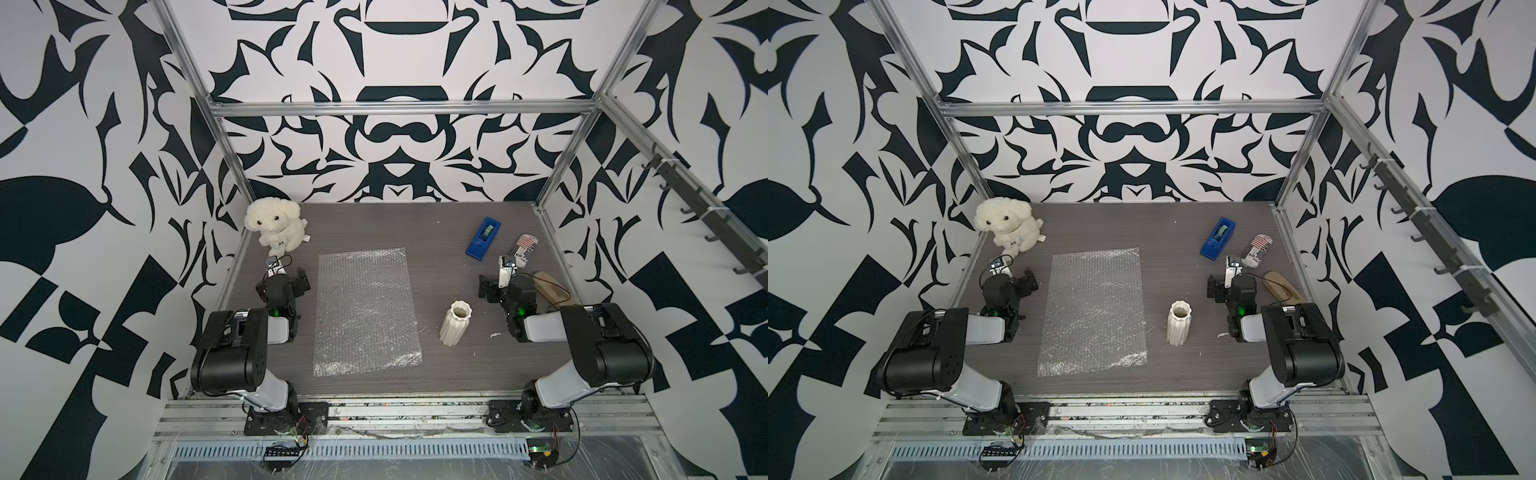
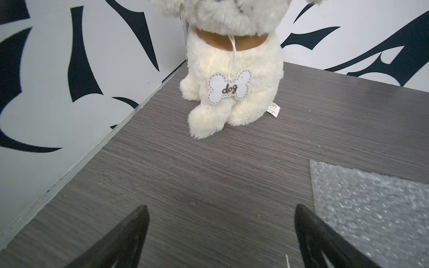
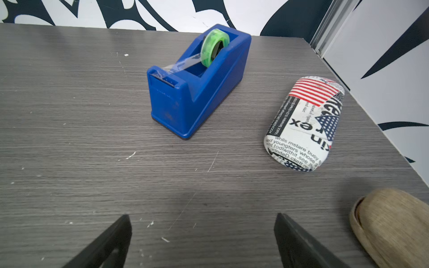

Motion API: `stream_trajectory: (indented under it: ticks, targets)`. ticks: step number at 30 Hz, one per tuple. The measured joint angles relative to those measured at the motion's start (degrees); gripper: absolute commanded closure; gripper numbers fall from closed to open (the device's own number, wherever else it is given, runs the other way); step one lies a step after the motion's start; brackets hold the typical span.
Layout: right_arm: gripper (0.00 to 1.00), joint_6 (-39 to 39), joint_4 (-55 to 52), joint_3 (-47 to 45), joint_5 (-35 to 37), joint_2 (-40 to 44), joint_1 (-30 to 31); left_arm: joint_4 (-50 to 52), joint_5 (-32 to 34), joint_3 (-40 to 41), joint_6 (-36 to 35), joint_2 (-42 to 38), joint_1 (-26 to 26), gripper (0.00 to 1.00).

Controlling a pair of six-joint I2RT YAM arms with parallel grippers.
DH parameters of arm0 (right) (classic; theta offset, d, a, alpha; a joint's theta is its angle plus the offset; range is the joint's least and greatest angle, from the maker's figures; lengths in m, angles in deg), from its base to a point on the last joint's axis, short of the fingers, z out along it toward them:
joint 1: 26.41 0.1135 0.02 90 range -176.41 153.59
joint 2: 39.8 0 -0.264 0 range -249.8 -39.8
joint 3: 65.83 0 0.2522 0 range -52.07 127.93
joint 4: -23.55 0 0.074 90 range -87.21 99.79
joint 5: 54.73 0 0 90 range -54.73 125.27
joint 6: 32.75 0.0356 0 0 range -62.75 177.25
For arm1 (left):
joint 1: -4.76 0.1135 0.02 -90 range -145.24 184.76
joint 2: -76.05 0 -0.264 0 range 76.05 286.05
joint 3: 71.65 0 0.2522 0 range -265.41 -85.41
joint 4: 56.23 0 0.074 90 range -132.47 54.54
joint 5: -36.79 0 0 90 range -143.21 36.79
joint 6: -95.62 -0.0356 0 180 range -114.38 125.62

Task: Wrap vases in bubble wrap
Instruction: Pick up the vase from the center of the board.

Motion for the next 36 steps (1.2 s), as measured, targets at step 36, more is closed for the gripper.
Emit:
stream_trajectory:
  ticks: [36]
  targets:
    - [0.0, 2.6, -13.6, 0.5, 5.3, 15.0, 0.0, 6.9, 1.4, -1.3, 0.4, -4.6, 0.0, 0.0]
